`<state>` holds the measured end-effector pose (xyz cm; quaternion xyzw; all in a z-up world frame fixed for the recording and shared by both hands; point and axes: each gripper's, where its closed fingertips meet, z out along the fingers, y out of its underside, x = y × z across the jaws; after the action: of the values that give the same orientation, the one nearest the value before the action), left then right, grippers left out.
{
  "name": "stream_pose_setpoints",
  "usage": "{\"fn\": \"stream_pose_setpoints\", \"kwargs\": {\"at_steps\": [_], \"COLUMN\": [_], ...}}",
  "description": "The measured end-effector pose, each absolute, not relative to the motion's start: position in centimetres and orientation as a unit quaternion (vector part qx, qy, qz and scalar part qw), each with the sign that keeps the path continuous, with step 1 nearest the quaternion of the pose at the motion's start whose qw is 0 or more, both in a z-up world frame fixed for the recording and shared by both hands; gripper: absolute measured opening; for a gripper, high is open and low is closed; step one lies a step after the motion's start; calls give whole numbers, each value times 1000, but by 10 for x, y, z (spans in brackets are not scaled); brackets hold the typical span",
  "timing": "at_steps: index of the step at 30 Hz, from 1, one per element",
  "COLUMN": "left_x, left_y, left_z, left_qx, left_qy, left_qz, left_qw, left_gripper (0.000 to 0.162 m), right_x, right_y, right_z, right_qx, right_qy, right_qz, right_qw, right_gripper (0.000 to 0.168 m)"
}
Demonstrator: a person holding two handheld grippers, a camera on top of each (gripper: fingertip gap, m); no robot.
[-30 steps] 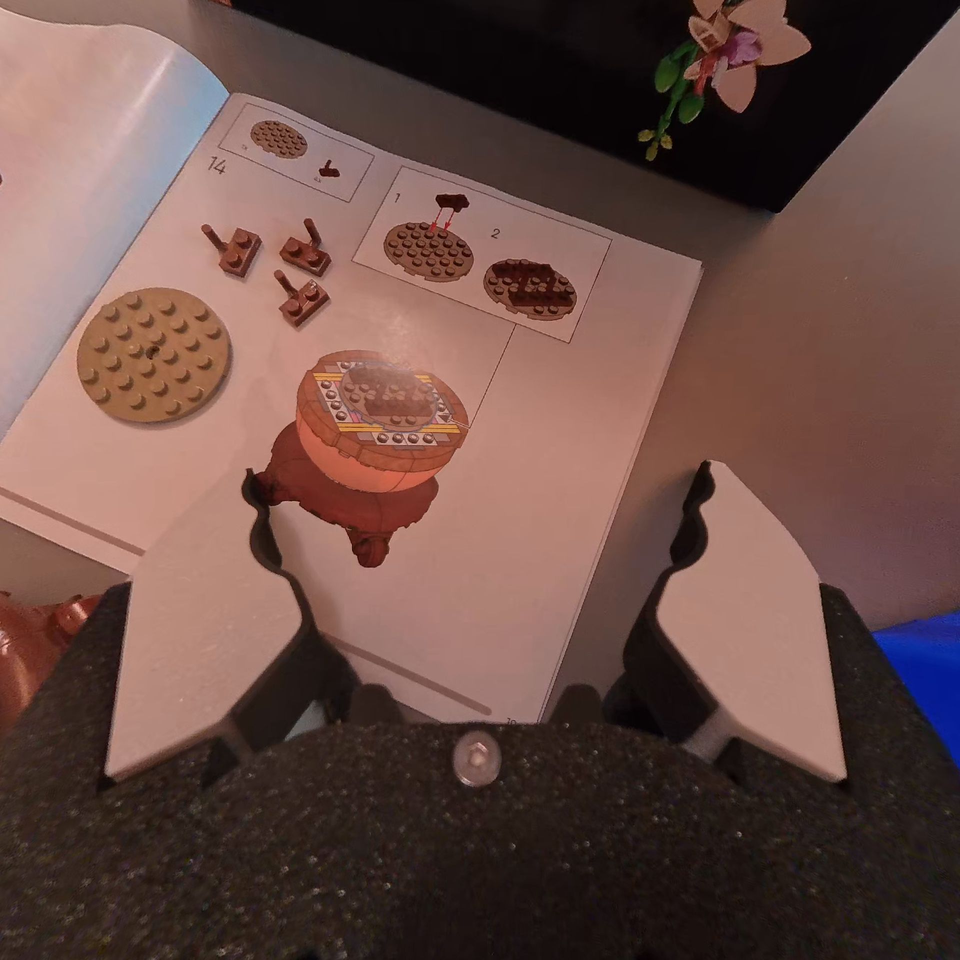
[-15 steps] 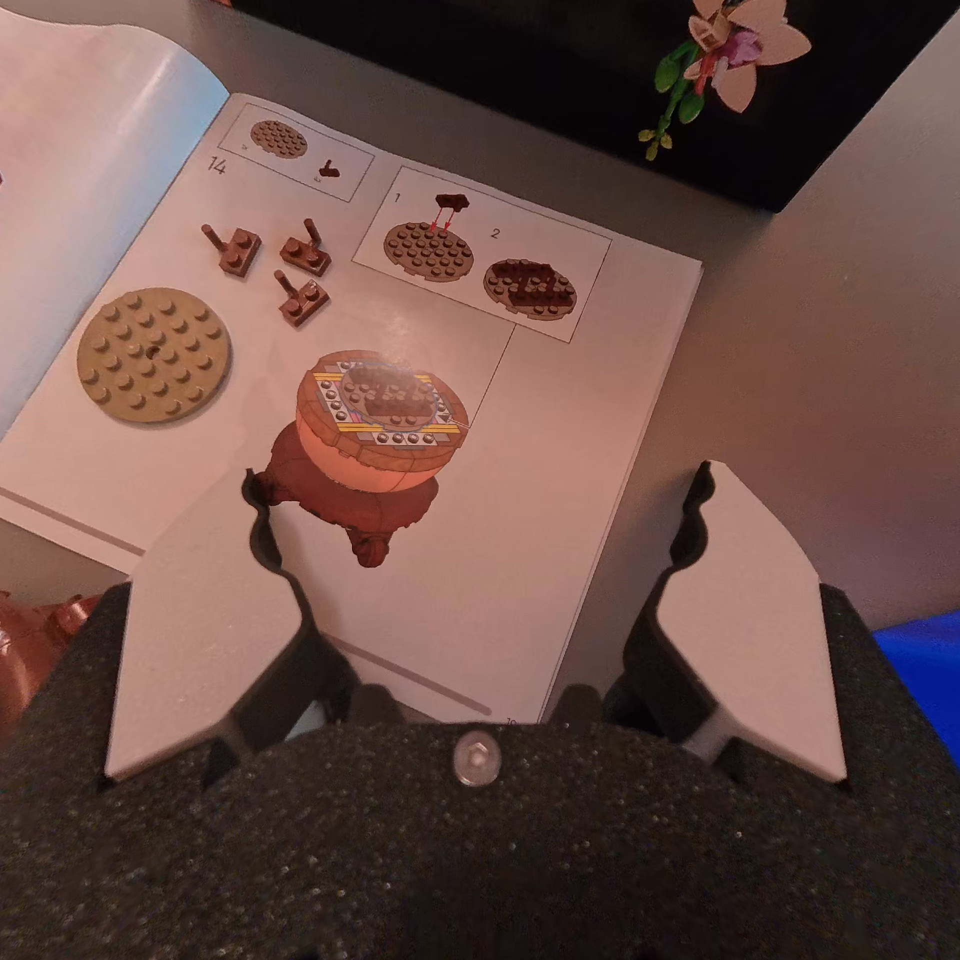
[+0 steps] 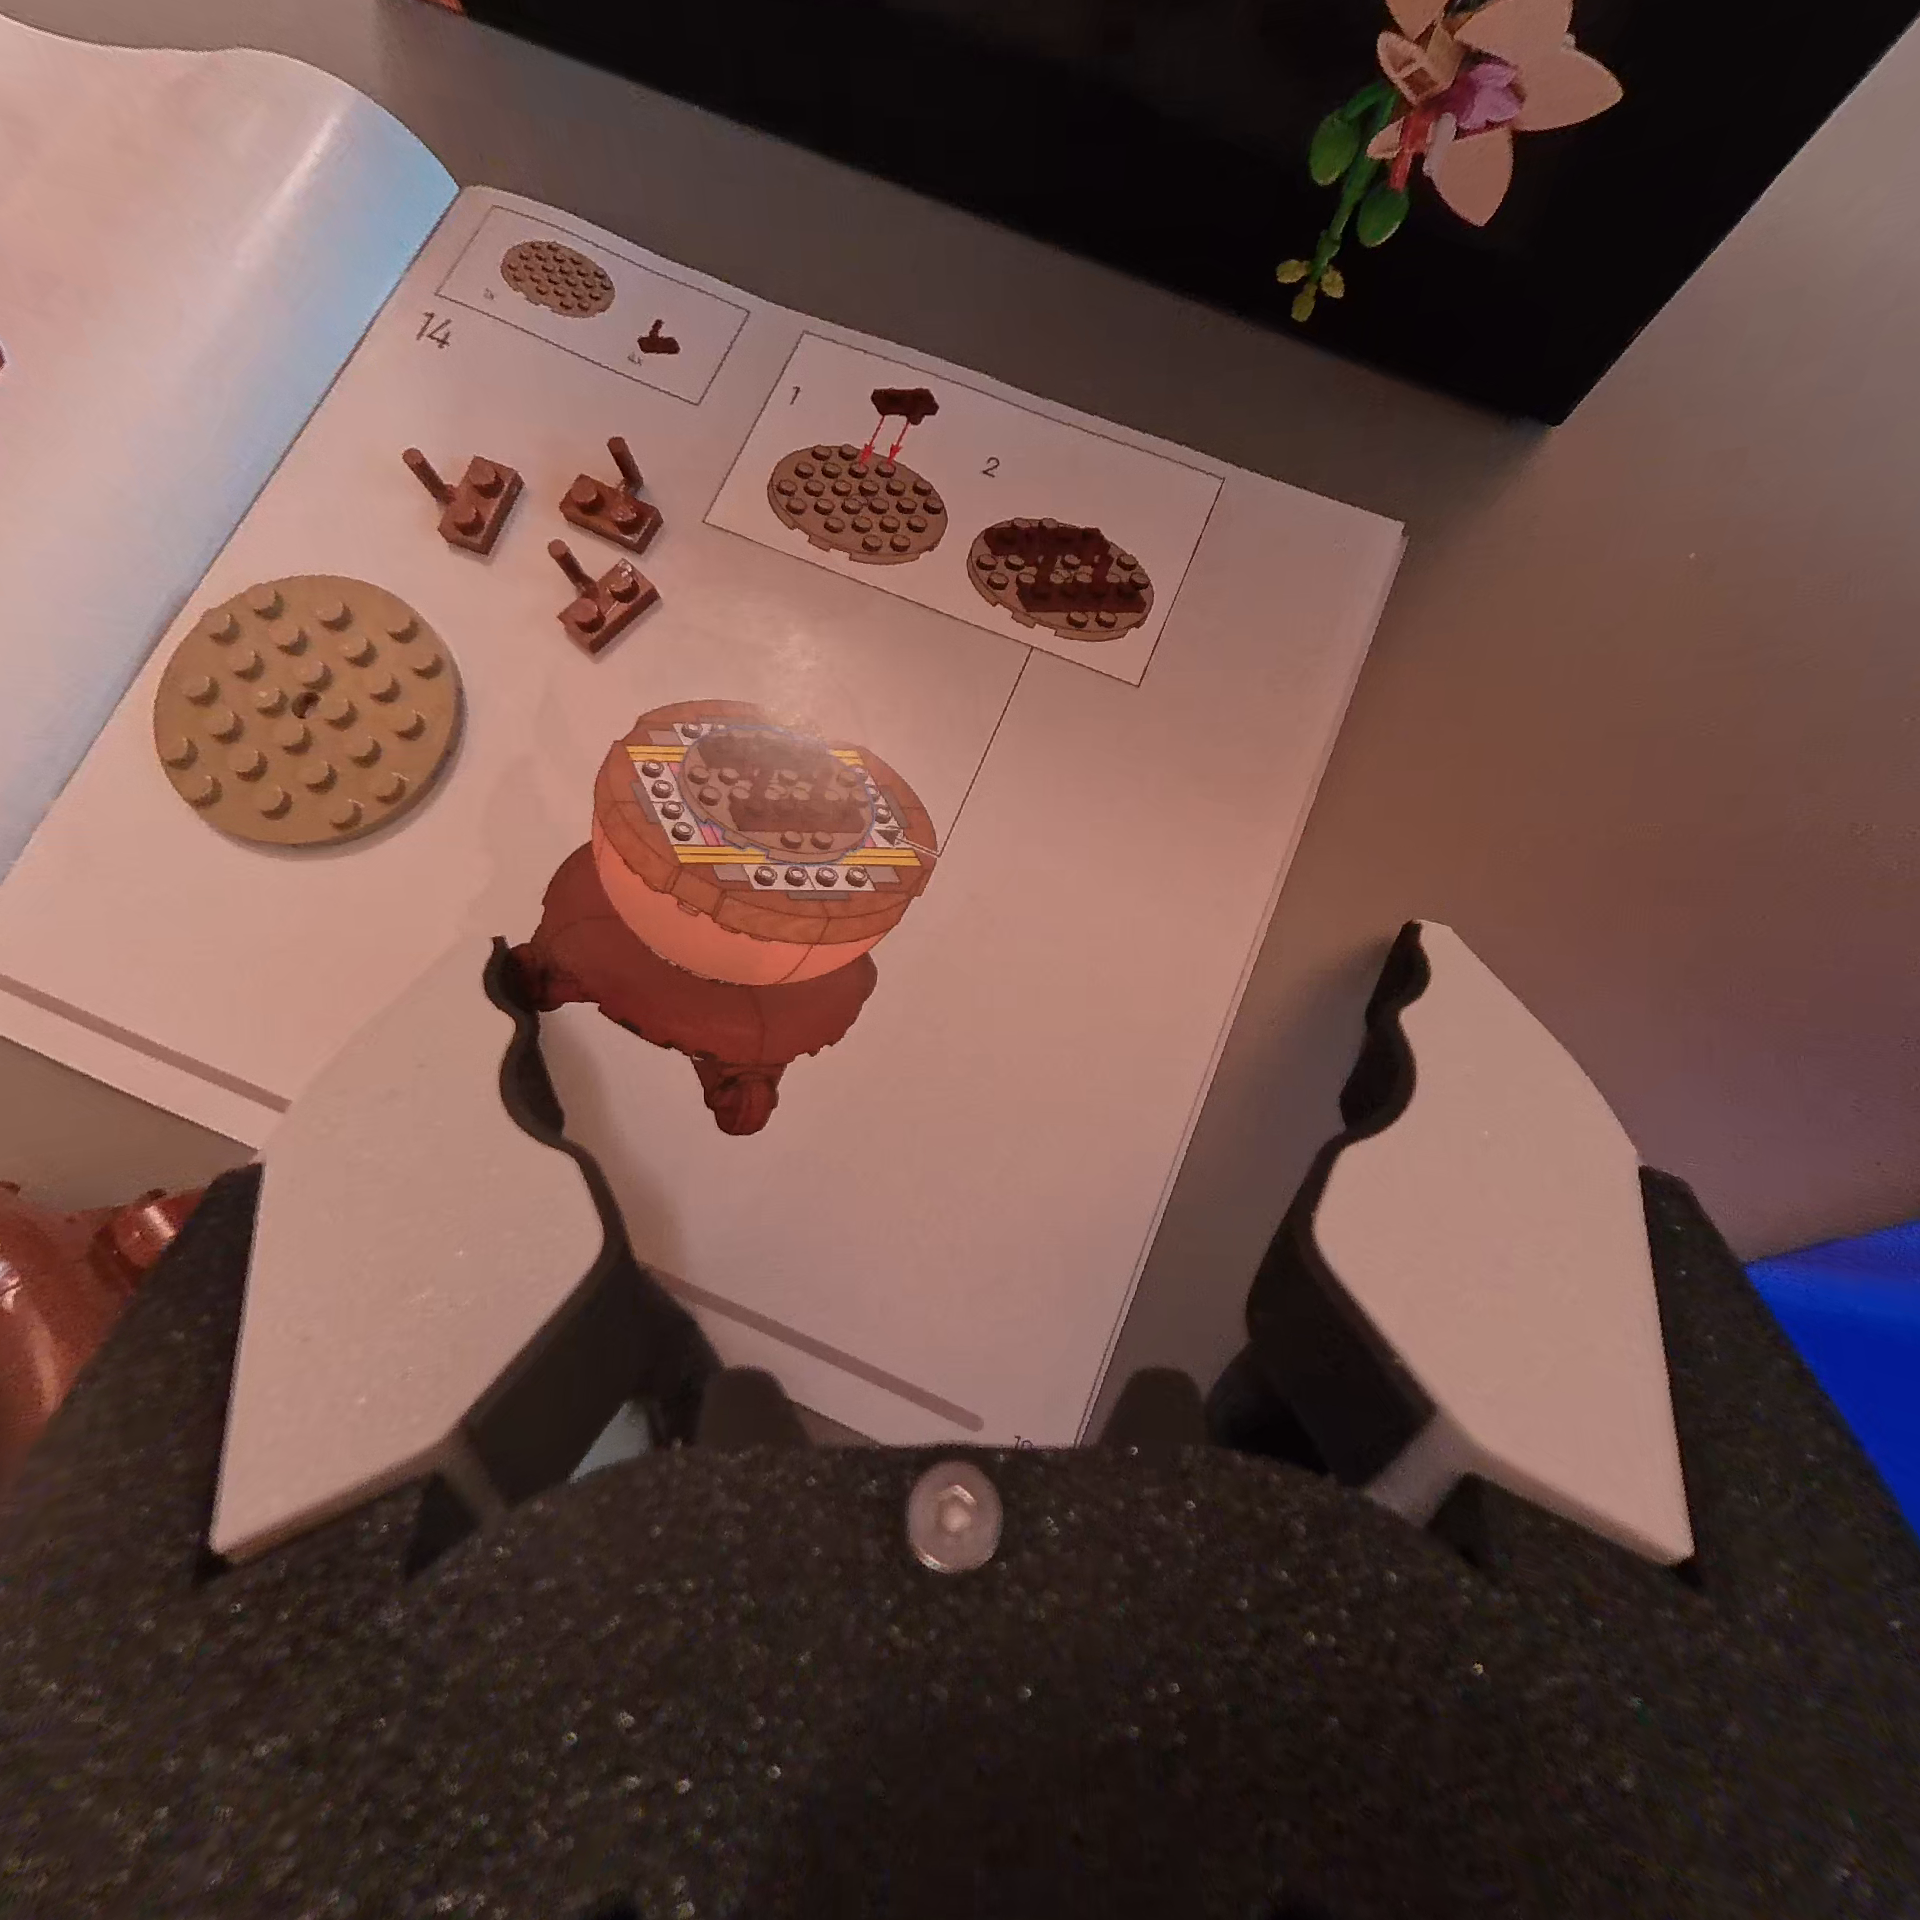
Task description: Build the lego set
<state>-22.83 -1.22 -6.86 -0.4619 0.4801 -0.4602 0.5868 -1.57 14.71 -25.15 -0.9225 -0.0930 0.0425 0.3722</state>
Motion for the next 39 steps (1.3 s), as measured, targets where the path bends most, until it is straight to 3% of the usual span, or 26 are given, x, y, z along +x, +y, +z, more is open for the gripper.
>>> {"fn": "stream_pose_setpoints", "kwargs": {"at_steps": [17,39], "left_x": [-237,-234], "left_y": [48,73], "left_z": [-60,-79], "left_qx": [-473,-482], "left_qy": [420,404], "left_qz": [-459,-500], "left_qw": [624,596], "left_gripper": [39,39], "right_x": [-16,-21], "right_y": [147,154], "right_z": [-252,-251], "right_qx": [-922,-918], "right_qy": [-93,-125], "right_qz": [42,56], "right_qw": [372,371], "right_gripper": [145,145]}}
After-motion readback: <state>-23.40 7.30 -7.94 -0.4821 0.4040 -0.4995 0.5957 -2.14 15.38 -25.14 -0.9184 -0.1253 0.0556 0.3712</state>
